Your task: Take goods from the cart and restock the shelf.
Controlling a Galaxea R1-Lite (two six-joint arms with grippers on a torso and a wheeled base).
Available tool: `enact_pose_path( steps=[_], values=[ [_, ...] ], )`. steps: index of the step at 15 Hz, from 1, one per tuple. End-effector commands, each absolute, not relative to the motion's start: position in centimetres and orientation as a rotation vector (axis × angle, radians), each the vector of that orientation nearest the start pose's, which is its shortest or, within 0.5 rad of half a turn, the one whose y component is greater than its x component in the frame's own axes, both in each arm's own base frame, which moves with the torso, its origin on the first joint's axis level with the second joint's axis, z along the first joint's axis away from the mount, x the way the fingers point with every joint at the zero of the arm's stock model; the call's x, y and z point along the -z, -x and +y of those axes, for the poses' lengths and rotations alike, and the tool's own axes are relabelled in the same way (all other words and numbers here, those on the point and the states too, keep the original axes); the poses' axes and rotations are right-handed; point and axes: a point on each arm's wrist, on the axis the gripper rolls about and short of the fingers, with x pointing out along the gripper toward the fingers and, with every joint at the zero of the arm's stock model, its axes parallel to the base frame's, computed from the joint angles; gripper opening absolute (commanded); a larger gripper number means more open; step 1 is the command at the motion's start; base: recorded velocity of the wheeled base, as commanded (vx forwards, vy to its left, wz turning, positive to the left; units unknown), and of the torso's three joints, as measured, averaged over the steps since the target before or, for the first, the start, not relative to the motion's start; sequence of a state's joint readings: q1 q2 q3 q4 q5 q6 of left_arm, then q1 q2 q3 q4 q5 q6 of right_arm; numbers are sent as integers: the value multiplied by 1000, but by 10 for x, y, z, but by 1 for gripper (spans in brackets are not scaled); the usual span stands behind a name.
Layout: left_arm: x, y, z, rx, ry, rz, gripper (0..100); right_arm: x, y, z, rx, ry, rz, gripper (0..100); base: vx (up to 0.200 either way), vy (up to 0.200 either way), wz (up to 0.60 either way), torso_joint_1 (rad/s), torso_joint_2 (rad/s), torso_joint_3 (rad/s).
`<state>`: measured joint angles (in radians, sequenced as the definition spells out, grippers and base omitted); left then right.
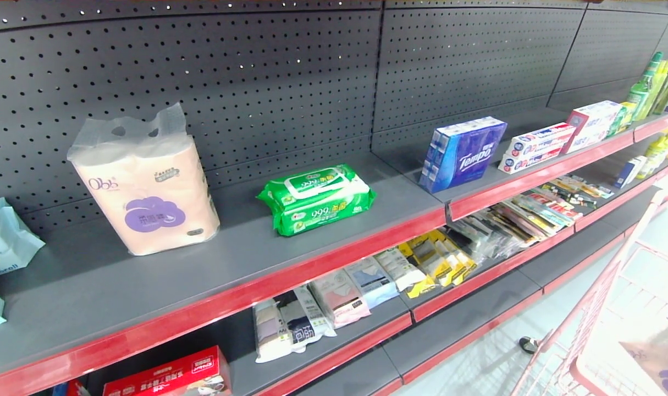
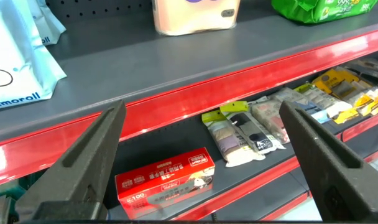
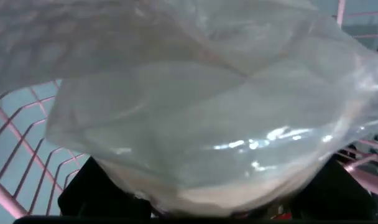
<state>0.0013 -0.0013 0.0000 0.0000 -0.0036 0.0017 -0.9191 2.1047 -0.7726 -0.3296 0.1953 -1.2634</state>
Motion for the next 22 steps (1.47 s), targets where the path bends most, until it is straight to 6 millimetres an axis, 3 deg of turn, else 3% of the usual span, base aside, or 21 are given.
enact_pose_path(
  steps=[1, 3, 4, 9, 11, 13, 16, 22],
  values=[
    [-75, 23, 0, 2, -2, 0, 100, -43, -195, -254, 82, 631, 1054, 0, 0, 0, 0, 0, 0, 0],
    [-75, 23, 0, 2, -2, 0, 100, -75, -193, -245, 206, 616, 1007, 0, 0, 0, 0, 0, 0, 0],
    [-75, 23, 0, 3, -2, 0, 100, -81, -194, -243, 215, 623, 992, 0, 0, 0, 0, 0, 0, 0],
    [-75, 23, 0, 2, -2, 0, 100, -156, -206, -191, 362, 596, 748, 0, 0, 0, 0, 0, 0, 0],
    [-75, 23, 0, 2, -2, 0, 100, -198, -211, -140, 454, 598, 607, 0, 0, 0, 0, 0, 0, 0],
    [-75, 23, 0, 2, -2, 0, 100, -218, -200, -99, 491, 606, 519, 0, 0, 0, 0, 0, 0, 0],
    [-75, 23, 0, 2, -2, 0, 100, -225, -168, -57, 497, 562, 412, 0, 0, 0, 0, 0, 0, 0],
    [-75, 23, 0, 3, -2, 0, 100, -213, -122, -33, 490, 369, 316, 0, 0, 0, 0, 0, 0, 0]
  ],
)
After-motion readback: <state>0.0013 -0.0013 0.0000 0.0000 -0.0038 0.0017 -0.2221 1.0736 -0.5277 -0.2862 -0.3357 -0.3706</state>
